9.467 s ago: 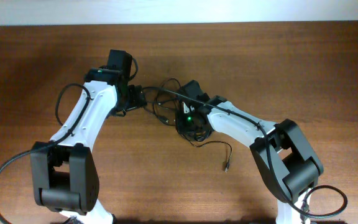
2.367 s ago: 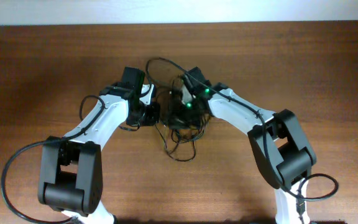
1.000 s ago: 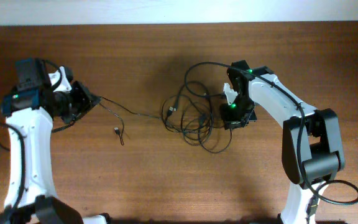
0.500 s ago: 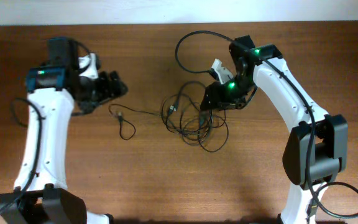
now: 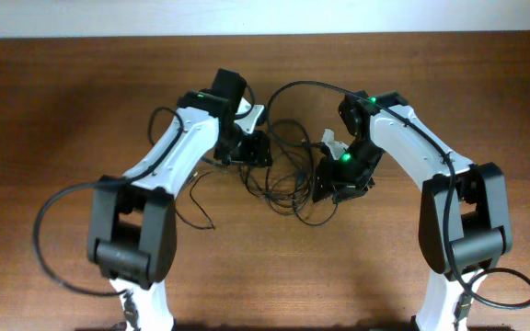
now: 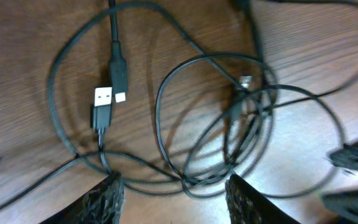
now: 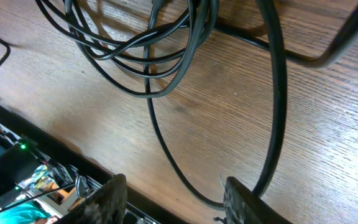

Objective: Untangle cables

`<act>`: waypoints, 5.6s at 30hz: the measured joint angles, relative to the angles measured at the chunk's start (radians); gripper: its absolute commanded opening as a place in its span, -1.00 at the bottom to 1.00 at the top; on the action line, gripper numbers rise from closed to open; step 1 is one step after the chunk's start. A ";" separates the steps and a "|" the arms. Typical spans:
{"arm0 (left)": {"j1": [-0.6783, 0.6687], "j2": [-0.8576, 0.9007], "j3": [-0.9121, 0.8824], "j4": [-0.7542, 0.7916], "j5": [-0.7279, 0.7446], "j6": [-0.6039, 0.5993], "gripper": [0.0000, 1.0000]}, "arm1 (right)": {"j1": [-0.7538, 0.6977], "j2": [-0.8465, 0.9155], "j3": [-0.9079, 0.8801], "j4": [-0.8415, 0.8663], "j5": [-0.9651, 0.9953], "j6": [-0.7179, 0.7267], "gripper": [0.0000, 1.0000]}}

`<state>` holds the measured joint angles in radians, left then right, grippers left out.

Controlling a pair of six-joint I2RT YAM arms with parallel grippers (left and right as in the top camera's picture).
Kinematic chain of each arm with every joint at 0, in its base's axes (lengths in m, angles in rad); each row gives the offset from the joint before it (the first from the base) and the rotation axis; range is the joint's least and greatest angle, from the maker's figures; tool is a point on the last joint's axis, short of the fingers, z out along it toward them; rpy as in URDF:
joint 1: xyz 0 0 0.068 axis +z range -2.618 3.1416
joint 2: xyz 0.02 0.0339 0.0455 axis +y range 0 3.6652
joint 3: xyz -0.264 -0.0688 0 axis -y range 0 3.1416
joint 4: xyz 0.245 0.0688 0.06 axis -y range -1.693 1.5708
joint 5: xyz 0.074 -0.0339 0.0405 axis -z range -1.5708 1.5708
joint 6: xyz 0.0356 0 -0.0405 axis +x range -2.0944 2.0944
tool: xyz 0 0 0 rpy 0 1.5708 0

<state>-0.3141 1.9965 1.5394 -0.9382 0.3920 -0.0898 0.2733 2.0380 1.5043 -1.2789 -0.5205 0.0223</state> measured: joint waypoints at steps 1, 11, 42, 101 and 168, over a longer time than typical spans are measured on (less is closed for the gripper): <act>-0.001 0.027 0.000 0.008 0.000 0.000 0.08 | 0.000 -0.006 0.000 0.000 0.000 0.000 0.01; -0.023 0.140 0.000 0.125 0.000 0.004 -0.03 | -0.018 -0.132 0.000 -0.056 0.070 0.003 0.04; -0.047 0.185 0.028 0.087 -0.141 -0.042 -0.86 | 0.112 -0.710 0.158 0.504 -0.044 0.120 -0.92; 0.045 -0.033 0.089 -0.119 -0.153 -0.072 -0.33 | 0.114 -0.150 0.184 -0.016 -0.118 -0.034 0.17; -0.001 0.251 0.101 -0.017 0.041 -0.005 -0.76 | 0.114 -0.933 -0.082 1.043 -0.114 0.292 -0.92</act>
<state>-0.3149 2.2478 1.6405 -0.9554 0.4328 -0.0944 0.3874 1.1046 1.4223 -0.2363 -0.6346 0.3145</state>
